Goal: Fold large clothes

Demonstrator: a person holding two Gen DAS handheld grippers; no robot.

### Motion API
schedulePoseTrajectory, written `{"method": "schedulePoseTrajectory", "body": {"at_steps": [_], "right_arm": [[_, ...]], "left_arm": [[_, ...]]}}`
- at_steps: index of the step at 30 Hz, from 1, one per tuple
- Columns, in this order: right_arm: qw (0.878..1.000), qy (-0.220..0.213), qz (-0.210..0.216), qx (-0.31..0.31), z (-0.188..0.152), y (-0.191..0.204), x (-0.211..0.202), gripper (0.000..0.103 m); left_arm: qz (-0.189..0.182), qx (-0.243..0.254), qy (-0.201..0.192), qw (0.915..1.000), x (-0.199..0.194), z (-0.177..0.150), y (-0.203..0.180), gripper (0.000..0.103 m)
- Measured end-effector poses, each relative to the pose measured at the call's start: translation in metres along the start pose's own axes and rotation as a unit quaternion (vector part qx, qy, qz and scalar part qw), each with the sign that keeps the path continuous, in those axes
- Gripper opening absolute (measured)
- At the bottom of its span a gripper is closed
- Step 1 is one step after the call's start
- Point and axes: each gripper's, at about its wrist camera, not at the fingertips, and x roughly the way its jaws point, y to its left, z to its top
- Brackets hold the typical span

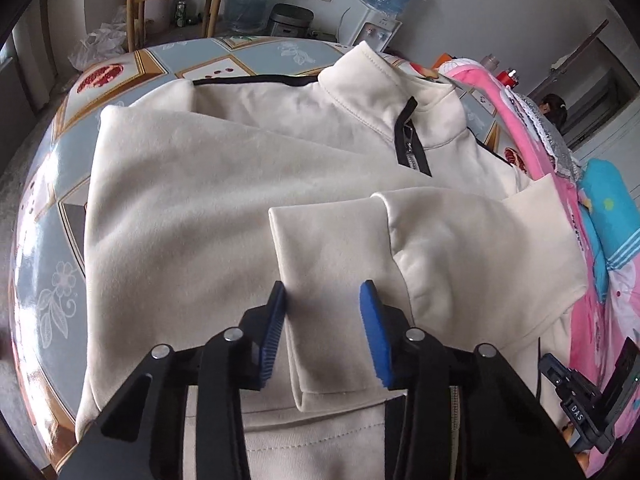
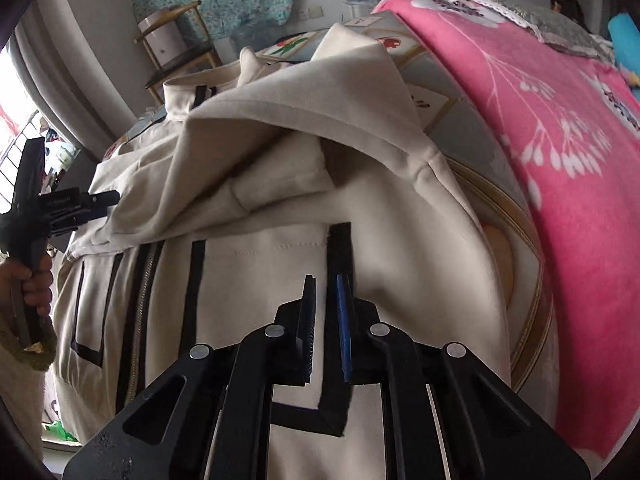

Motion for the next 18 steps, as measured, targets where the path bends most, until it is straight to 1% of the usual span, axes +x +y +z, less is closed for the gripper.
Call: {"method": "schedulePoseTrajectory", "body": {"at_steps": [1,3,6,8,9,11,12,14,17,18], "right_arm": [[1.000,0.001,0.000,0.001,-0.003,-0.001,0.002,0.011],[1.000,-0.003,0.006,0.006,-0.007,-0.004,0.002,0.011],[1.000,-0.005,0.012,0.010,-0.008,-0.009,0.000,0.011],[1.000,-0.005,0.012,0.006,-0.010,-0.011,-0.002,0.009],[1.000,-0.006,0.011,0.003,-0.010,-0.011,-0.003,0.008],[1.000,-0.009,0.009,-0.005,-0.011,-0.008,-0.003,0.008],[1.000,-0.010,0.006,-0.008,-0.012,-0.007,-0.003,0.008],[1.000,-0.012,0.001,-0.013,-0.013,-0.005,-0.002,0.008],[1.000,-0.014,-0.002,-0.015,-0.013,-0.005,-0.001,0.008],[1.000,-0.014,-0.002,-0.014,-0.011,-0.003,0.001,0.008]], "left_arm": [[0.016,0.009,-0.002,0.9998,0.002,0.000,-0.003,0.015],[0.020,0.018,-0.004,0.9996,0.002,0.000,-0.006,0.009],[0.018,0.035,-0.022,0.9990,-0.014,0.006,-0.007,0.007],[0.015,0.053,-0.045,0.9975,-0.039,0.016,-0.009,0.007],[0.025,0.061,-0.061,0.9960,-0.056,0.020,-0.009,0.007],[0.031,0.063,-0.079,0.9945,-0.079,0.028,-0.003,0.007],[0.033,0.057,-0.079,0.9947,-0.087,0.030,0.003,0.007],[0.040,0.046,-0.068,0.9958,-0.089,0.032,0.015,0.007],[0.077,0.039,-0.040,0.9955,-0.073,0.025,0.035,0.007],[0.082,0.031,-0.027,0.9958,-0.065,0.022,0.043,0.007]]}}
